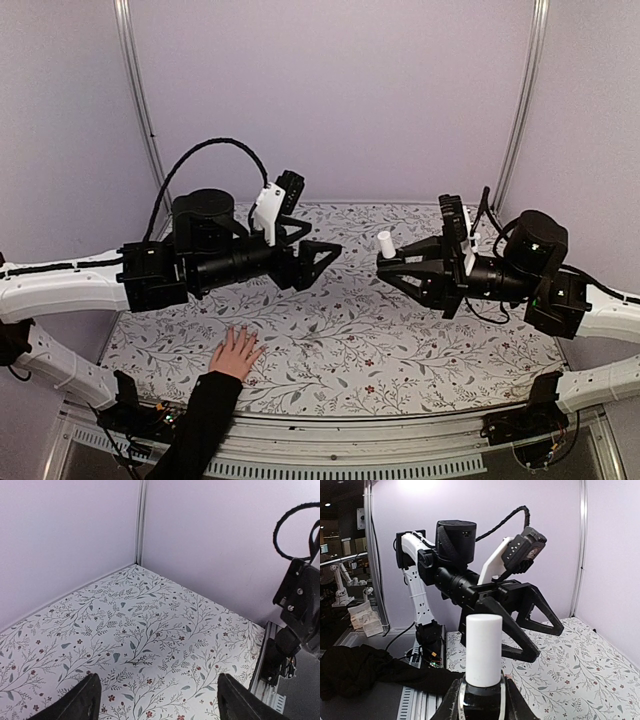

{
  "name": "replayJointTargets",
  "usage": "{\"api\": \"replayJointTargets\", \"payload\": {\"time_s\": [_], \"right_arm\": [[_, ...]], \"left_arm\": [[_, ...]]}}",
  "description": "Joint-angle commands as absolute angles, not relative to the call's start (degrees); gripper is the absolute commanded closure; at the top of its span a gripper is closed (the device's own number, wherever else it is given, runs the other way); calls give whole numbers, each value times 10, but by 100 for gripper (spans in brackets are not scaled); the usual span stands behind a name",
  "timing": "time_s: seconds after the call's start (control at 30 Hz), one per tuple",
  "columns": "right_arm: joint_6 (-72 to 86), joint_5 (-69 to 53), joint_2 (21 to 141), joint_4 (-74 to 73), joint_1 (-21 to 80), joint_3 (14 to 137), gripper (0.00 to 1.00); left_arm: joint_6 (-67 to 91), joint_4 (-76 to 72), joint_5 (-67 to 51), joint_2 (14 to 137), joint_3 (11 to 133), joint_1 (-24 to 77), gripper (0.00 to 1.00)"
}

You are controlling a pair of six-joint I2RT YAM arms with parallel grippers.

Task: Paint the nails
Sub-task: Pick up the nail polish bottle from the center of the board.

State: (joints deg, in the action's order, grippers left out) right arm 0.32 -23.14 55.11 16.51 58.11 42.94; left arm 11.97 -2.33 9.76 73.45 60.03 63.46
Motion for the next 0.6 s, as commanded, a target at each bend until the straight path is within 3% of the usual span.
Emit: {"api": "replayJointTargets", "payload": {"time_s": [0.0,0.33,0.57], "right_arm": [[12,-180,559,190,579,427,100],[-52,-317,581,217,577,420,100],[-43,-451,618,219,571,445,100]], "left_arm": [[107,-70,61,733,612,627,18],[24,-242,-262,658,520,604,17],[12,-262,-394,698,552,611,30]]}}
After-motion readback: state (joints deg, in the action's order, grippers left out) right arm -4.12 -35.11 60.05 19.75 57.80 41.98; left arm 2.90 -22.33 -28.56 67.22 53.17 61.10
